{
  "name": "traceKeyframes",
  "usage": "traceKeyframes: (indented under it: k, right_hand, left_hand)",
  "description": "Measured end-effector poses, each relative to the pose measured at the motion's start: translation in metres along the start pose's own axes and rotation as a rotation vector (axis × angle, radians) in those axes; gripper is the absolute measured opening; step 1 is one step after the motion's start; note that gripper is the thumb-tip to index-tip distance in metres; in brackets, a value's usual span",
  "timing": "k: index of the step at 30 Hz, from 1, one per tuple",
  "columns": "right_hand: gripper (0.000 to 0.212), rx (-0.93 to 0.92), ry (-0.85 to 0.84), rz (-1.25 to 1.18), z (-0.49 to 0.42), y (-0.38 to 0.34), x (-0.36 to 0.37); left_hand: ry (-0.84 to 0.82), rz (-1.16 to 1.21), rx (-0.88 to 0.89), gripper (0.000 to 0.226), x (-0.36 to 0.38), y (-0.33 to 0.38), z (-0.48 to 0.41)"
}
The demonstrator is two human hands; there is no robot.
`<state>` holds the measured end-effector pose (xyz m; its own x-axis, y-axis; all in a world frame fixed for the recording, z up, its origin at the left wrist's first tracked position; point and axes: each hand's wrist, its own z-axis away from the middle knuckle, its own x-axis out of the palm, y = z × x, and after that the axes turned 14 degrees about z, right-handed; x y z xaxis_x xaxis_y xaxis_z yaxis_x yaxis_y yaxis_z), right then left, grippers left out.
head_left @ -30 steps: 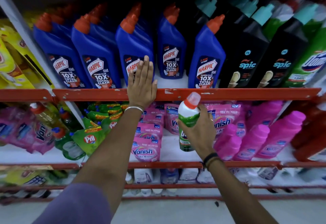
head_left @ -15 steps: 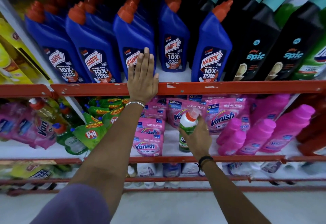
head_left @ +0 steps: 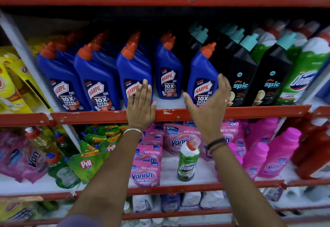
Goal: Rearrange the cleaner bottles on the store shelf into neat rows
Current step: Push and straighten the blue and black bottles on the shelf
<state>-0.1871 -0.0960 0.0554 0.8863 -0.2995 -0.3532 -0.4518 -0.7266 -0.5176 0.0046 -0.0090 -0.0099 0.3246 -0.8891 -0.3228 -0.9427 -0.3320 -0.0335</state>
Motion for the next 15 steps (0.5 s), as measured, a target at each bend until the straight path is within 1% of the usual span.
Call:
traceKeyframes:
  k: [3, 5, 8, 12, 15]
  right_hand:
    - [0.108, 0.003, -0.172, 0.192, -0.034, -0.013, 0.009]
    - [0.11, 0.032, -0.247, 0.328, -0.046, -0.016, 0.016]
    - [0.098, 0.052, -0.236, 0.471, -0.058, -0.018, 0.018]
    - [0.072, -0.019, -0.183, 0.416, -0.068, -0.024, 0.016]
    - [0.066, -0.068, -0.144, 0.366, -0.071, -0.035, 0.017]
  left_hand:
    - [-0.004, 0.011, -0.007, 0.071, 0.0, 0.0, 0.0]
    - [0.003, 0.005, -0.004, 0.07, 0.0, -0.001, 0.0]
    - [0.005, 0.015, 0.002, 0.07, 0.001, -0.001, 0.0]
    - [0.015, 0.014, 0.01, 0.071, 0.003, -0.002, 0.001]
    - [0.015, 0.025, 0.014, 0.068, 0.003, -0.002, 0.0]
